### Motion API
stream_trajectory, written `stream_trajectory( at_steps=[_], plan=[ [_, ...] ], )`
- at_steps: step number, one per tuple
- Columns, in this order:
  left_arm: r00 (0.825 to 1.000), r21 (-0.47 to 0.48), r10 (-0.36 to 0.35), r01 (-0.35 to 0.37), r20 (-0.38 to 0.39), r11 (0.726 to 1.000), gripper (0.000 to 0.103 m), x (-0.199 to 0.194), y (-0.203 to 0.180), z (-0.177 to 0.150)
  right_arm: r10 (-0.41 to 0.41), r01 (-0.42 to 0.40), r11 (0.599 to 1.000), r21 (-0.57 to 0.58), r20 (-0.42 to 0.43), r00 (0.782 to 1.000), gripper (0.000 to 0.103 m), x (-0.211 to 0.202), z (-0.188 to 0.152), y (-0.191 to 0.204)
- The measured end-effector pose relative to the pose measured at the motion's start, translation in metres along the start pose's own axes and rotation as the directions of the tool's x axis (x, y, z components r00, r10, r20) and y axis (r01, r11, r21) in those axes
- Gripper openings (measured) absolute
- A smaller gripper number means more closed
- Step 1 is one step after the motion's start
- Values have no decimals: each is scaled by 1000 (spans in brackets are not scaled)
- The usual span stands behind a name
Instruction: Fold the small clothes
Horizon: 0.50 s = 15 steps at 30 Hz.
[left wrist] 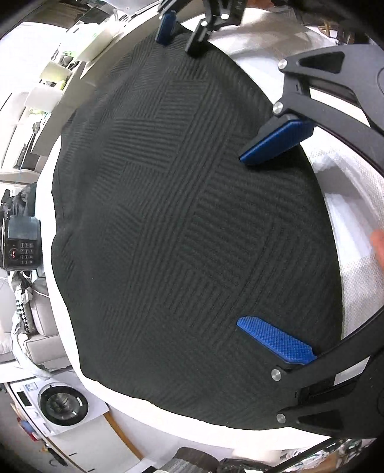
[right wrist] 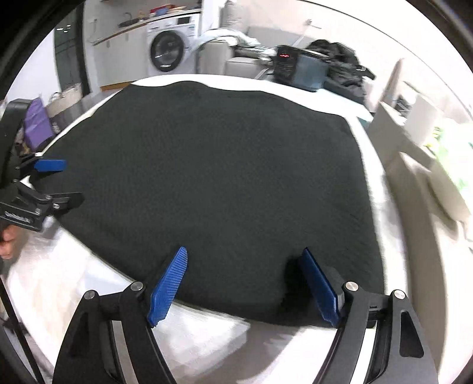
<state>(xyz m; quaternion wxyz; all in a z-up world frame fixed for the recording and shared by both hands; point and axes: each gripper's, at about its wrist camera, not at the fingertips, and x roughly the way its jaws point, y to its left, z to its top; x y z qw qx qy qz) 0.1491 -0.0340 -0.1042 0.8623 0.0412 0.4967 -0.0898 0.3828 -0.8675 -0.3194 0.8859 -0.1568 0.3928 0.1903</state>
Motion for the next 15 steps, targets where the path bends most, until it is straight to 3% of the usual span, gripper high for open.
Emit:
stream_trajectory(
  at_steps=[3,9,15],
  plan=[
    [1000,17,-6,6,0,1000,102,0,1,0,-85,86,996,23,-13,996,80,-1,-10,-22],
    [1000,14,3,-3,-12,1000,101,-3,-1,2,-27,26,999,43,21,999,81,-12,-11,-24],
    [997,41,-70,69,35,997,101,-1,-26,23,38,-38,999,18,-2,999,81,6,7,7]
  ],
)
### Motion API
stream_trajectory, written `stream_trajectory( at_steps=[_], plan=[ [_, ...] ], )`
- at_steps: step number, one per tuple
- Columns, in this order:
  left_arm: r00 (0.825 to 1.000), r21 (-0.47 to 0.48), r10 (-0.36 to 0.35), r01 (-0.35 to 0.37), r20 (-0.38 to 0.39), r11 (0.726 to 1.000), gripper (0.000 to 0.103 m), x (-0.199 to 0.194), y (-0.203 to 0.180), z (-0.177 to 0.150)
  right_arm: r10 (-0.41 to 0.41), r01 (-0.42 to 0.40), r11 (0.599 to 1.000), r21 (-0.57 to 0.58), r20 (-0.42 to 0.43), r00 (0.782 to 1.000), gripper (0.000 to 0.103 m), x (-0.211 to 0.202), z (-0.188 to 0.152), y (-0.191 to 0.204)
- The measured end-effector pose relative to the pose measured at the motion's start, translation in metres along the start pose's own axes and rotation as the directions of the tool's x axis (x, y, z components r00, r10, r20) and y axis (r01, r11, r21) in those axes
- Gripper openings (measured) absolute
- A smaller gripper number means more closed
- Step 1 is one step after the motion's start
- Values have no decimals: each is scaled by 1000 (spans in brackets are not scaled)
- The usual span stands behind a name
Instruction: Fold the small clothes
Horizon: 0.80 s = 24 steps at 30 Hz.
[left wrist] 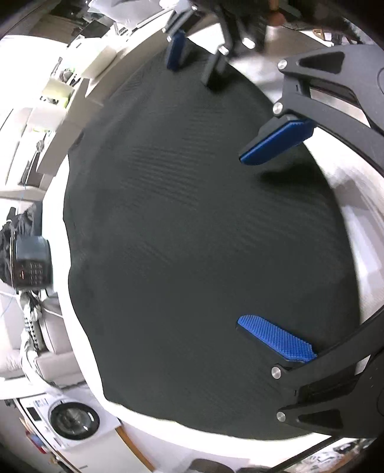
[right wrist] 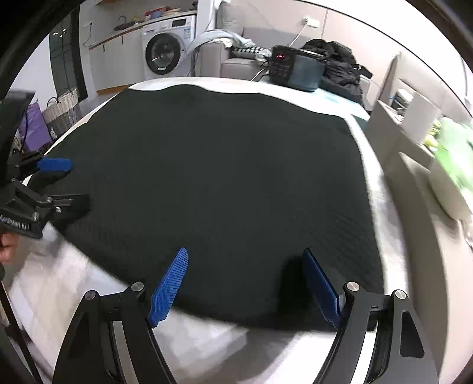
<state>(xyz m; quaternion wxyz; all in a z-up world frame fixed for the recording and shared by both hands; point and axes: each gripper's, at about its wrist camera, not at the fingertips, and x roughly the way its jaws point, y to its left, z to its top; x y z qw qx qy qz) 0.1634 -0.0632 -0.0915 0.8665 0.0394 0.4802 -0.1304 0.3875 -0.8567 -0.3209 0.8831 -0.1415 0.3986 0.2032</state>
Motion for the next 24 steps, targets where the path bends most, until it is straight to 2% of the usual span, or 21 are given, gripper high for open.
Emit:
stream_trajectory(
  at_steps=[3,7,10,13,15,19,21,24],
  plan=[
    [1000,-3,11,-11,-26,1000,101,14,-2,8,21,-22,1000,-11,-24,999,82,12,9,14],
    [998,16,54,-54,-24,998,101,19,5,12,10,-11,999,-44,-26,1000,84,14,11,15],
    [996,-25,80,-81,-30,996,101,16,24,8,-9,8,998,-63,-12,1000,84,8,7,8],
    [995,-83,95,-97,-34,992,101,10,48,1,2,-2,1000,-17,-18,1000,84,4,1,-7],
    [997,-122,77,-80,-27,989,101,3,62,-5,-34,33,999,-8,-23,999,84,3,3,-19],
    [992,-152,123,-128,-38,980,101,-7,83,-17,-78,78,997,-18,-30,996,84,2,-1,-32],
    [993,-153,117,-118,-16,981,101,-12,88,-22,-61,61,998,-10,-25,998,84,0,0,-35],
    [991,-142,135,-137,-24,980,101,-14,86,-24,-23,23,1000,-13,-10,1000,84,-5,3,-30]
  ],
)
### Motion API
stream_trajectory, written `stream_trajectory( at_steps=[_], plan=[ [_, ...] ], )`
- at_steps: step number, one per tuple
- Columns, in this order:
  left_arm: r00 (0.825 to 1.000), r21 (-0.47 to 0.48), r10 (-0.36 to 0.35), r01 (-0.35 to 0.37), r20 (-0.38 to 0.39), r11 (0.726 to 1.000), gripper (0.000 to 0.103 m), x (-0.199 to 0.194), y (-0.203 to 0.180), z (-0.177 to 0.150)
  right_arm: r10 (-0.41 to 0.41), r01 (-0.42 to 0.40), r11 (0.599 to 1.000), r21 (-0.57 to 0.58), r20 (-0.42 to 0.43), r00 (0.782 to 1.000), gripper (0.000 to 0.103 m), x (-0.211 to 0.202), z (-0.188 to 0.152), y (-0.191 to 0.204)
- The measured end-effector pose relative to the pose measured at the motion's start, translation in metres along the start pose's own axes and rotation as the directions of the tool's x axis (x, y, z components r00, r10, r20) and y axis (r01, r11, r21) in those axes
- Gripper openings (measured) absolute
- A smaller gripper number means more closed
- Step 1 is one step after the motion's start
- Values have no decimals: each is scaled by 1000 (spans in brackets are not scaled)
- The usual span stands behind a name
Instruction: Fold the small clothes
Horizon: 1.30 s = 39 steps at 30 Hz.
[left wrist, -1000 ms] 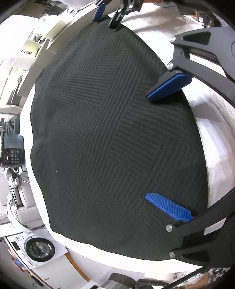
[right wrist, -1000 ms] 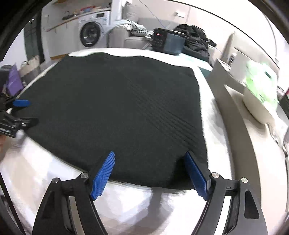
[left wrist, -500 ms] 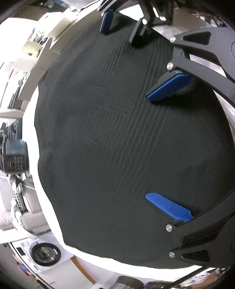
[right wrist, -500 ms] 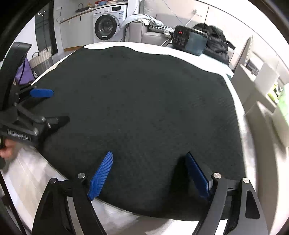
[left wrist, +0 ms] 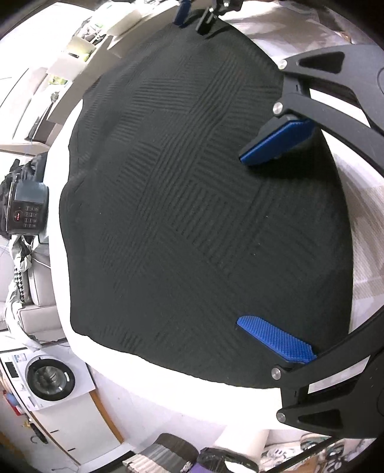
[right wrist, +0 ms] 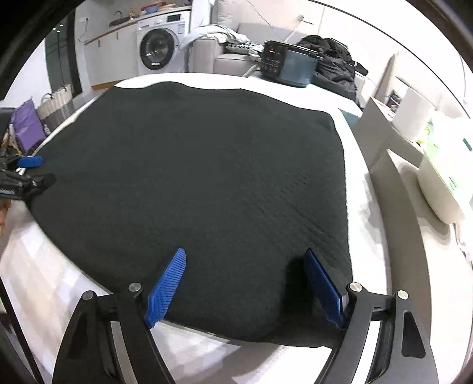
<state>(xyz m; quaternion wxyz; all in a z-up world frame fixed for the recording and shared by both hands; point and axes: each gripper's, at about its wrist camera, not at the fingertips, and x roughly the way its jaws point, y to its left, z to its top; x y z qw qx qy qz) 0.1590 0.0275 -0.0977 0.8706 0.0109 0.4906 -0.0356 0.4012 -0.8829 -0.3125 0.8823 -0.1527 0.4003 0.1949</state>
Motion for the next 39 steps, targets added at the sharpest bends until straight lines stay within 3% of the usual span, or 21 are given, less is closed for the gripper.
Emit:
stream_trajectory(
  at_steps=[4,9,12,17,21,26,29,34,36,39],
  plan=[
    [1000,-27,1,-1,2,1000,101,2,2,2,64,-64,997,-36,2,998,84,5,4,17],
    [1000,-10,23,-23,-4,1000,101,6,-3,3,81,-81,996,-42,-10,997,84,14,4,23],
    [1000,-12,23,-23,-6,1000,101,6,-2,3,64,-64,998,-17,-12,998,84,12,2,10],
    [999,-53,44,-44,1,998,101,0,10,-4,-34,34,999,30,-21,999,84,8,-8,-16],
    [999,-91,24,-20,44,996,101,-10,14,-1,-27,27,997,67,-7,1000,84,1,0,-20],
    [993,-39,-31,36,116,999,101,-7,-5,29,25,-27,999,36,39,999,84,2,29,7],
    [994,-29,-67,70,84,997,101,11,-15,46,48,-49,999,22,27,998,84,18,46,28],
    [999,-9,-36,36,22,999,101,34,-8,50,-28,29,1000,10,-36,999,84,49,58,30],
    [998,-18,-45,46,31,999,101,32,2,49,-47,49,998,51,-34,998,84,48,54,15],
    [997,-44,-70,71,30,997,101,28,14,49,-150,157,982,109,-74,986,84,47,47,-14]
  ],
)
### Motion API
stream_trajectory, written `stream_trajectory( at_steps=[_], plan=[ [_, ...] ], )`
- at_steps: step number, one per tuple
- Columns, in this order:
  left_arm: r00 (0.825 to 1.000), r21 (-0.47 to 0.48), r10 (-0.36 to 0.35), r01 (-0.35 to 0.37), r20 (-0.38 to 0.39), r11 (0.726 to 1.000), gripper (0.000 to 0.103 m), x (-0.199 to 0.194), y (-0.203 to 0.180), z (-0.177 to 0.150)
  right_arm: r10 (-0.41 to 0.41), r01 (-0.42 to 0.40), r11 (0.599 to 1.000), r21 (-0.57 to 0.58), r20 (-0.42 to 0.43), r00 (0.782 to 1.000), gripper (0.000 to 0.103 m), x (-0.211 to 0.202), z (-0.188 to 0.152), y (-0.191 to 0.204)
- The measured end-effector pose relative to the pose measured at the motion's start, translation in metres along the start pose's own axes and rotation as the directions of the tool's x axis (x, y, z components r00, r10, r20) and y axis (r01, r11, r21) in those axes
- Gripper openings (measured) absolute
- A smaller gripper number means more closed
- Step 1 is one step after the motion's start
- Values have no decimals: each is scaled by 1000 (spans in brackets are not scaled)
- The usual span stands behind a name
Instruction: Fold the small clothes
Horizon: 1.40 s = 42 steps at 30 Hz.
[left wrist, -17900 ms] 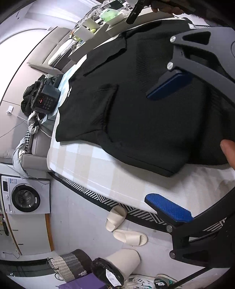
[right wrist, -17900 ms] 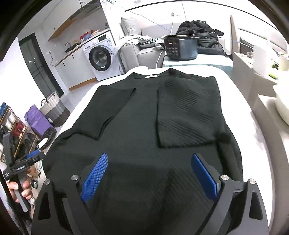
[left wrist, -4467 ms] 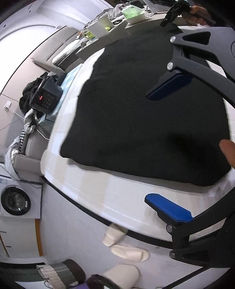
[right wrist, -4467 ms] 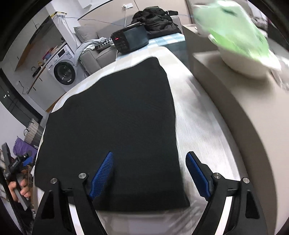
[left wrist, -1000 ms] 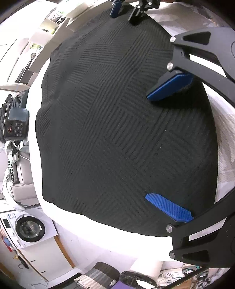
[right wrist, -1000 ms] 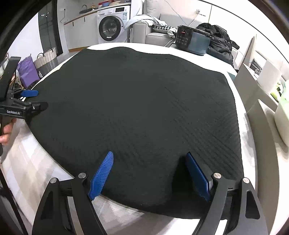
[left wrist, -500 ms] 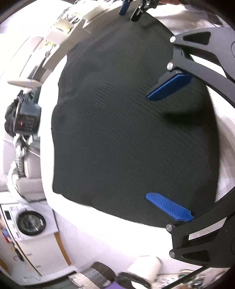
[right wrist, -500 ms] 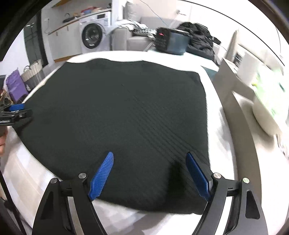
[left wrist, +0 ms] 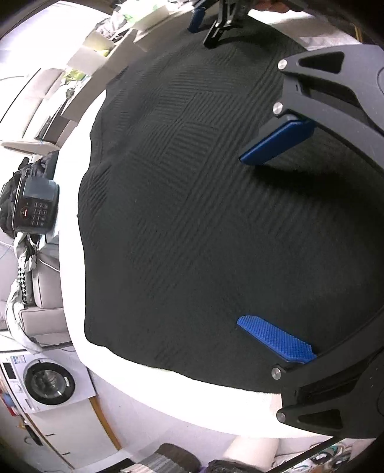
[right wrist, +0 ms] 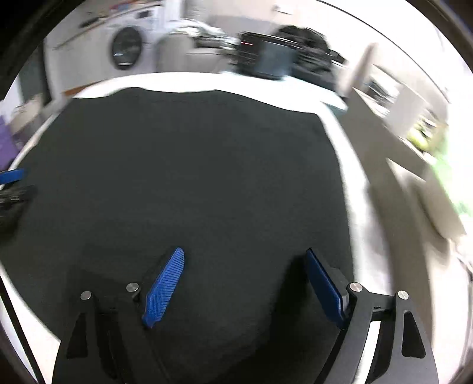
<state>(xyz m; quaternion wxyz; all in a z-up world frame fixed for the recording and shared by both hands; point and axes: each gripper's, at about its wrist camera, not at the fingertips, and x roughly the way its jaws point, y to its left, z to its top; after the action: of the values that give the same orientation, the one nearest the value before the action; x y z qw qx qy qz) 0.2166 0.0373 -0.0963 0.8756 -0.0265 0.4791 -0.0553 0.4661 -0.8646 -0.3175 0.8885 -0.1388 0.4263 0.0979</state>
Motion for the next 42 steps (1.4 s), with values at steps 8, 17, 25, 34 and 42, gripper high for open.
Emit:
stream_trajectory(
  at_steps=[8,17,25,34,42],
  plan=[
    [998,15,-55,55,41,998,101,4,-14,37,48,-48,999,21,24,999,84,-4,32,10],
    [1000,1,-4,4,-19,1000,101,44,-9,63,154,-154,988,12,1,988,84,33,60,31],
    [1000,-31,20,-21,-3,999,101,41,14,67,11,-11,988,151,0,1000,84,35,60,-27],
    [1000,14,6,-6,13,1000,101,71,-16,104,138,-140,989,52,34,990,84,50,102,26],
    [997,-40,82,-82,-4,996,101,68,20,95,-8,9,989,146,-6,1000,85,66,92,-29]
  ],
)
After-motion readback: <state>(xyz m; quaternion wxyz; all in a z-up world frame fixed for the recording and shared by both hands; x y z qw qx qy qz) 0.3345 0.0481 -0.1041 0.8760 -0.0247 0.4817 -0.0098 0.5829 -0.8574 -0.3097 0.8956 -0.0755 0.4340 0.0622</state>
